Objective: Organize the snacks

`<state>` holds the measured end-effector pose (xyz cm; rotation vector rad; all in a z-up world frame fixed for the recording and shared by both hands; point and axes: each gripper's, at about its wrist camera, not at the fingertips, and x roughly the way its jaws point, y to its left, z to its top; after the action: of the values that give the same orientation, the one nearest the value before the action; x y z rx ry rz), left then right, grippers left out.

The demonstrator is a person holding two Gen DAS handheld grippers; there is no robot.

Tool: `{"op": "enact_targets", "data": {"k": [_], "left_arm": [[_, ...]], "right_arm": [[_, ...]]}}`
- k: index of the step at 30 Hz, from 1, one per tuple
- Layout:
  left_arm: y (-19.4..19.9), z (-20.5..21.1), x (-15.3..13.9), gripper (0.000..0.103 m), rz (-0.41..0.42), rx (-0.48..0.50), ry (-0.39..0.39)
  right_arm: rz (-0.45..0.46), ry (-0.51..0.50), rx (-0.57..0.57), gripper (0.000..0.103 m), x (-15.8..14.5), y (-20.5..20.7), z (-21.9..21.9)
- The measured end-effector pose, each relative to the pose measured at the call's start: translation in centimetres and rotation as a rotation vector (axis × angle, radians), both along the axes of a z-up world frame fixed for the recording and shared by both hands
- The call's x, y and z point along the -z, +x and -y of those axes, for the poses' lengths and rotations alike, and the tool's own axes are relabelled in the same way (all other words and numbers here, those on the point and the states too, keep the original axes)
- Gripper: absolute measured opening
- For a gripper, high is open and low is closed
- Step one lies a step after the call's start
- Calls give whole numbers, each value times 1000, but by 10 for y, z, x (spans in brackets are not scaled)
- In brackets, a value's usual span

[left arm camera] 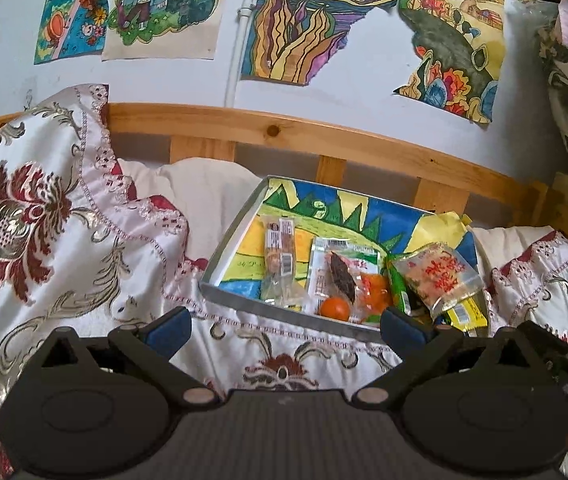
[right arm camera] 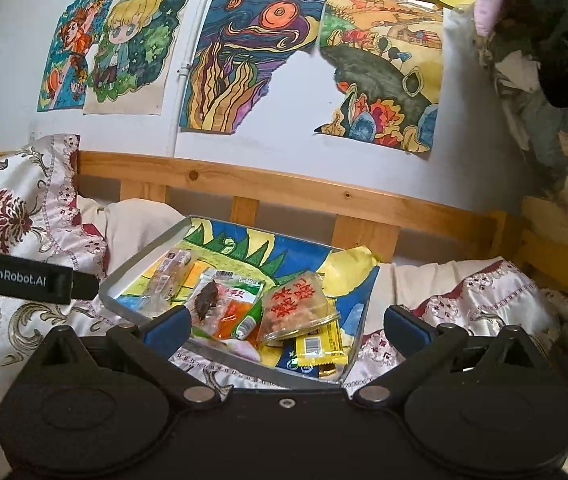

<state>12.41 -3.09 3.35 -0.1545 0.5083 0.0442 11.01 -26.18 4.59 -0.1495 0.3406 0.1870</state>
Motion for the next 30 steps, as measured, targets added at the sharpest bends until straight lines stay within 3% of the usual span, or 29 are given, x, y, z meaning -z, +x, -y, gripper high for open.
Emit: {"op": "enact_targets", "data": {"k": [16, 30], "left_arm": [[-35, -10, 10, 102, -12, 32, 39], [-42, -15, 16, 102, -26, 33, 34]], "right_arm": [[-55, 24, 10, 102, 5, -31, -2], [-90, 26, 13, 102, 12, -30, -1]]}}
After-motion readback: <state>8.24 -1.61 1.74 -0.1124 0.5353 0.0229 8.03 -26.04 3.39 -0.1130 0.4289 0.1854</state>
